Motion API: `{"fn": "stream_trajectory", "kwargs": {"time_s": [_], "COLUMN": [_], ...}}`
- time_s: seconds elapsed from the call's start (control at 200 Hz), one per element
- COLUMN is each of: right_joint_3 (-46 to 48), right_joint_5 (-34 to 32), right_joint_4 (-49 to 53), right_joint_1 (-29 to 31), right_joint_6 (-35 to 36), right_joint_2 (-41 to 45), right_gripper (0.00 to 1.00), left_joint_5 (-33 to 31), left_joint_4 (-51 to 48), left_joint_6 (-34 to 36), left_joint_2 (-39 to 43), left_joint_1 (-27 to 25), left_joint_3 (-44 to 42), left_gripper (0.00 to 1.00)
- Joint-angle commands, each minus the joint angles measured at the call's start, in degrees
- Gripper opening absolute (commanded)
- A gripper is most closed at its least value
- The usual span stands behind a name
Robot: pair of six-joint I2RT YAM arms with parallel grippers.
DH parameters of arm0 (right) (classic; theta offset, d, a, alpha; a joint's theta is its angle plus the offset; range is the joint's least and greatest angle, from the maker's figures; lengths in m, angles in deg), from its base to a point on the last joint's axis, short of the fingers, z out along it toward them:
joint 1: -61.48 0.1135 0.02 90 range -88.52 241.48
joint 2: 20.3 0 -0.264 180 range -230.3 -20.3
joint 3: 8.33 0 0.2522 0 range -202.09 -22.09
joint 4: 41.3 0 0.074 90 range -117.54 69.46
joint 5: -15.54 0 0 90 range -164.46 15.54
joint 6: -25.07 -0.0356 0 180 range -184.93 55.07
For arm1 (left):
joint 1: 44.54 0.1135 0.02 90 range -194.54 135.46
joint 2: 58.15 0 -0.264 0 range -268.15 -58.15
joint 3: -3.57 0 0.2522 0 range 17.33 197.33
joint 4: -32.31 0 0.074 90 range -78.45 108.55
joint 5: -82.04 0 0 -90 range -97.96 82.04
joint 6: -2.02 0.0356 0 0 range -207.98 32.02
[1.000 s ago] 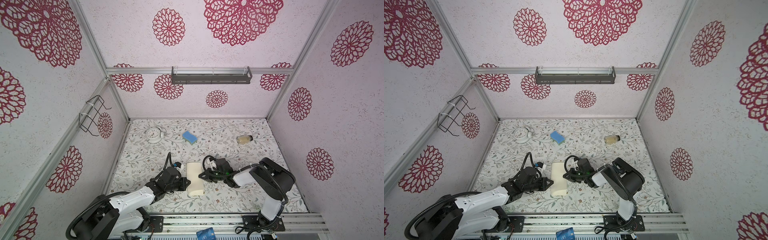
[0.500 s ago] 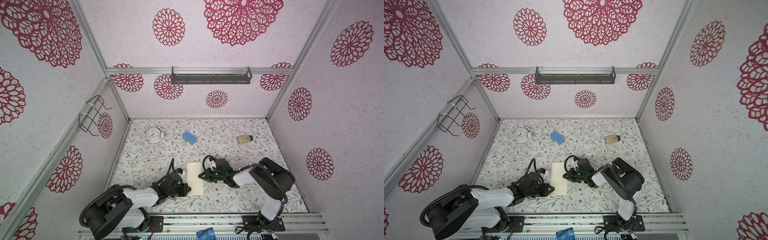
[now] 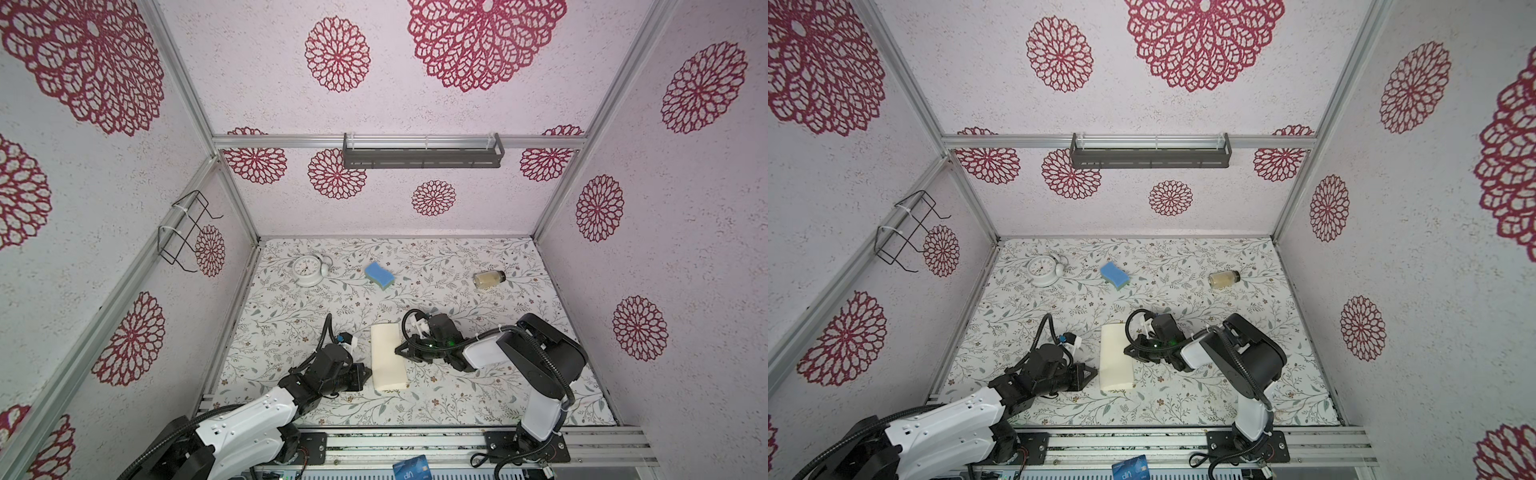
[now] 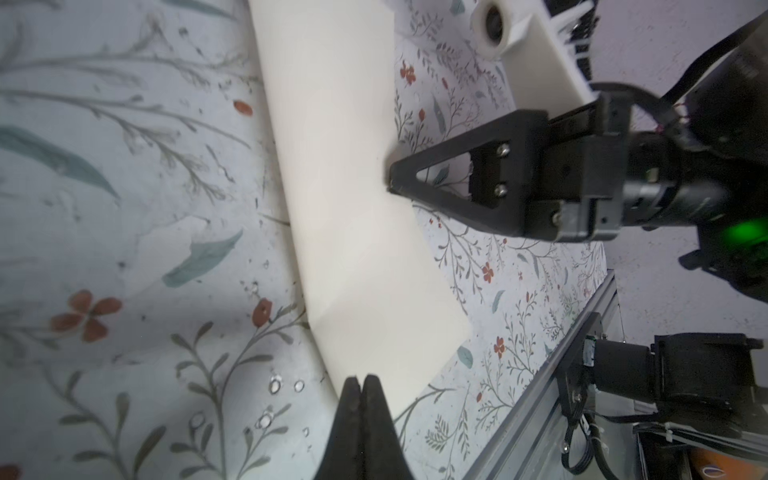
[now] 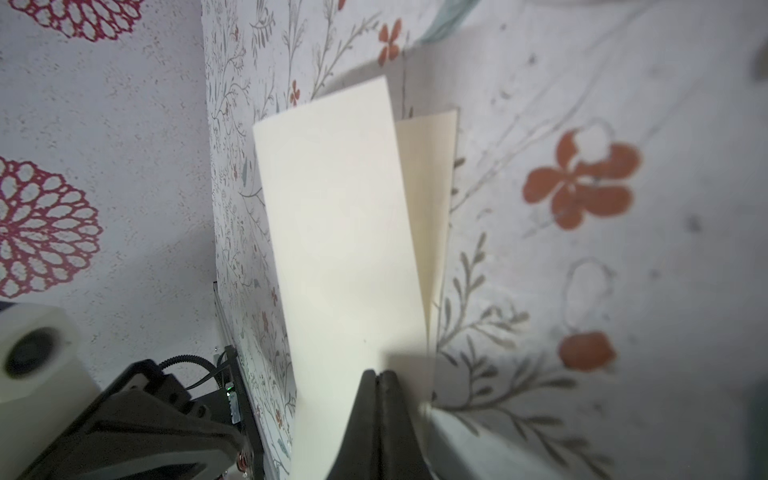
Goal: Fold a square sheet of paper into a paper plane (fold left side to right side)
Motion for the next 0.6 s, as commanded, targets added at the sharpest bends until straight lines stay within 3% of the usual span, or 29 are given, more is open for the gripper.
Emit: {"fn": "stream_trajectory", "kwargs": {"time_s": [0.0, 0.23, 0.595], "right_joint_3": [0.1, -4.1, -3.3], "right_joint_5": [-7.6, -8.4, -7.9], "right_joint_4": [18.3, 26.0, 25.6], "right_joint_1": [-0.7, -1.6, -1.9], "right_joint_6": [6.7, 14.3, 14.1], "right_joint_2": [-3.9, -3.6, -2.9], "right_gripper": [0.00, 0.00, 0.00], "left_joint_5": [0.5, 4.4, 6.5], "left_joint_4": [-3.0, -1.1, 0.0], "left_joint_6": [3.2, 9.6, 15.7], "left_joint_2": [-1.3, -15.1, -32.0], "left_joint_1": [3.3, 7.5, 10.3], "left_joint_3": [3.7, 12.8, 22.1], "left_gripper": [0.00, 0.00, 0.00]}}
